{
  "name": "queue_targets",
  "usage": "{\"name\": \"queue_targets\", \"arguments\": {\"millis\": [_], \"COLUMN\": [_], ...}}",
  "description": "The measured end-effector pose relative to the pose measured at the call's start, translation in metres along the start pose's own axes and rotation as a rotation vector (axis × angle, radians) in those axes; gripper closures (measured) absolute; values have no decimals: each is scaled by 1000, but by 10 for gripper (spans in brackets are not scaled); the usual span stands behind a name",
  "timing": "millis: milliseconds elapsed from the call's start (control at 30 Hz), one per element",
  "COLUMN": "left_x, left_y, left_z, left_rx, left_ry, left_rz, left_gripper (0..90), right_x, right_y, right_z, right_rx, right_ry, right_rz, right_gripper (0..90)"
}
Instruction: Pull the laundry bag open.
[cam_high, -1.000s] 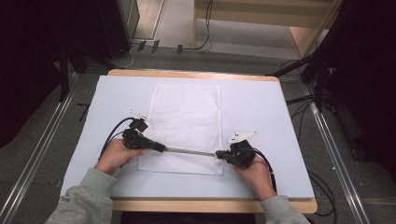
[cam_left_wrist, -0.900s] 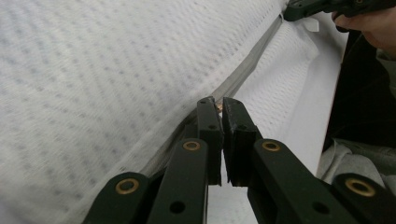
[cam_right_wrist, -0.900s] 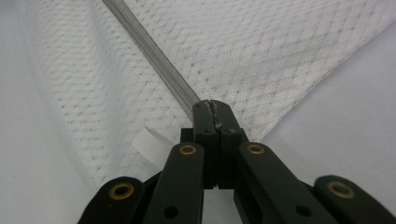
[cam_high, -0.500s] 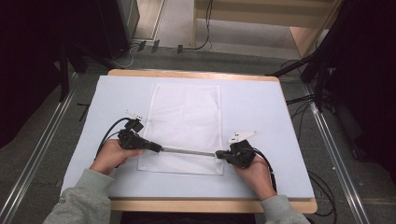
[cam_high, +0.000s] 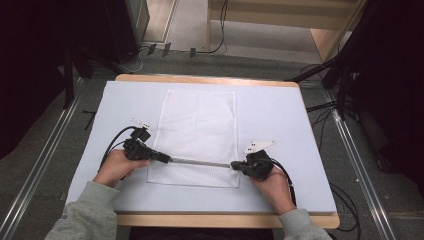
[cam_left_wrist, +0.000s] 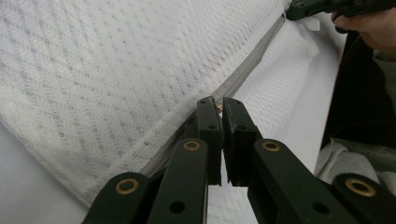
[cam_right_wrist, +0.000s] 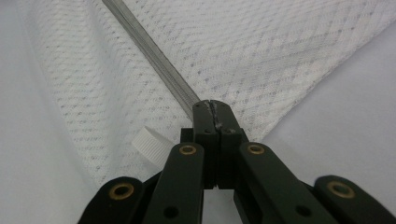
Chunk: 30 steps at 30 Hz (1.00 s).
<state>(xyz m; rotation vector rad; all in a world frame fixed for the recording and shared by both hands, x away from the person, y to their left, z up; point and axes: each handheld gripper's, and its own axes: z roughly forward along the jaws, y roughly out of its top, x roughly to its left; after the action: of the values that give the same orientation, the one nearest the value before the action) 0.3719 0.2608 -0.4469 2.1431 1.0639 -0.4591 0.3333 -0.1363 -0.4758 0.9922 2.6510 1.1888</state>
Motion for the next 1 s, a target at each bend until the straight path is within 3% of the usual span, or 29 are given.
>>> {"name": "queue_targets", "arguments": {"millis": [200,533,667,1000], "left_x": [3,2,6,8], "left_y": [-3,-3,-6,-9], "left_z": [-5,-5,-11,-15], "left_rx": [-13,3,-8,-10], "left_ry": [-6,4,6,-12], "left_rz": [-11,6,-9,-10], "left_gripper": [881,881,881,881], "right_x": [0,0,0,0], "right_y": [0,0,0,0], "right_z": [0,0,0,0], "right_rx": [0,1,0,2], "right_ry": [2,1,1,4], "right_rz": [2,2,1,5], "right_gripper": [900,900,900,900]}}
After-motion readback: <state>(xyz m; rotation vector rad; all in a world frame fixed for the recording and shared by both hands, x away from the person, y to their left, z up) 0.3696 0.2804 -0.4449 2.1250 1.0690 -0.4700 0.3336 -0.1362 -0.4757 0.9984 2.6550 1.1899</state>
